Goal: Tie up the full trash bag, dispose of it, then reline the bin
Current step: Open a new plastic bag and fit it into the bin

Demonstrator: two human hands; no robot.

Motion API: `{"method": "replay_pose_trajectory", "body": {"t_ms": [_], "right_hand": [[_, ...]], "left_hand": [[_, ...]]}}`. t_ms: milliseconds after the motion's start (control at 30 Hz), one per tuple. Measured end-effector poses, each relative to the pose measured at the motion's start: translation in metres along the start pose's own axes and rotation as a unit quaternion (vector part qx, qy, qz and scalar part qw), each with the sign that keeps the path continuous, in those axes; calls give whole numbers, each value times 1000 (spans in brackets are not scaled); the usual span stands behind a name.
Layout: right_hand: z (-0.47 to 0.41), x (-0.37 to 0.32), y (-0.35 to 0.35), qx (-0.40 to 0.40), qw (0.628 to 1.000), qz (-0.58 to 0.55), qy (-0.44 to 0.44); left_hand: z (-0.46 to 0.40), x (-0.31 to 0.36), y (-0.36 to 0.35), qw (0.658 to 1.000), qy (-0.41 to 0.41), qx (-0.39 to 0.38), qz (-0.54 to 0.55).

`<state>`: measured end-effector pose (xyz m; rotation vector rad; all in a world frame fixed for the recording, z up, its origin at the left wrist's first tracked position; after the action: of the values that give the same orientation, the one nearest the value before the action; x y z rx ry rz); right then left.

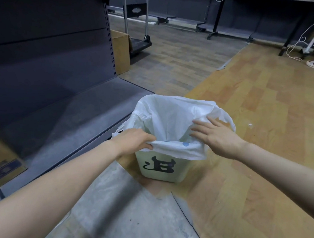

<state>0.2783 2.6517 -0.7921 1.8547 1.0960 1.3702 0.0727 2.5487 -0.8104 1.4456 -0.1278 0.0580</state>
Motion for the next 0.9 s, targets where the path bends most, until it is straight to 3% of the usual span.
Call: {"method": "replay_pose_trajectory", "body": {"t_ms": [167, 267, 367, 467, 667, 767, 900], "right_hand": [[-16, -10, -3, -106, 992, -44, 45], [-24, -26, 4, -98, 992, -58, 48], [-33, -40, 0, -56, 988, -131, 57], [-29, -27, -7, -56, 984, -170, 19], [17, 36, -22, -172, 962, -150, -149], [24, 43, -26, -211, 956, -139, -148], [17, 35, -17, -183, 969, -107, -125]], "left_hand": [[2, -11, 4, 994, 17, 26, -101], [3, 14, 5, 998, -35, 28, -51], [-4, 55, -11, 994, -81, 10, -66], [-9, 57, -19, 996, -76, 33, -18], [-1, 53, -9, 992, -117, 47, -13], [-2, 51, -6, 990, -126, 56, -26], [-4, 31, -1, 991, -113, 50, -52]]}}
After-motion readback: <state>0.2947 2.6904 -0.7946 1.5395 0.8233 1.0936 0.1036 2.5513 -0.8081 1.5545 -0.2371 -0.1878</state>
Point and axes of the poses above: each hand's wrist, its own z-axis away from the middle knuckle, its own y-axis out of the back of the hand, x = y × z, the point moved 5 cm from there along -z, towards the middle knuckle, and after that the axes turned 3 degrees about y, right-handed, at the moved point
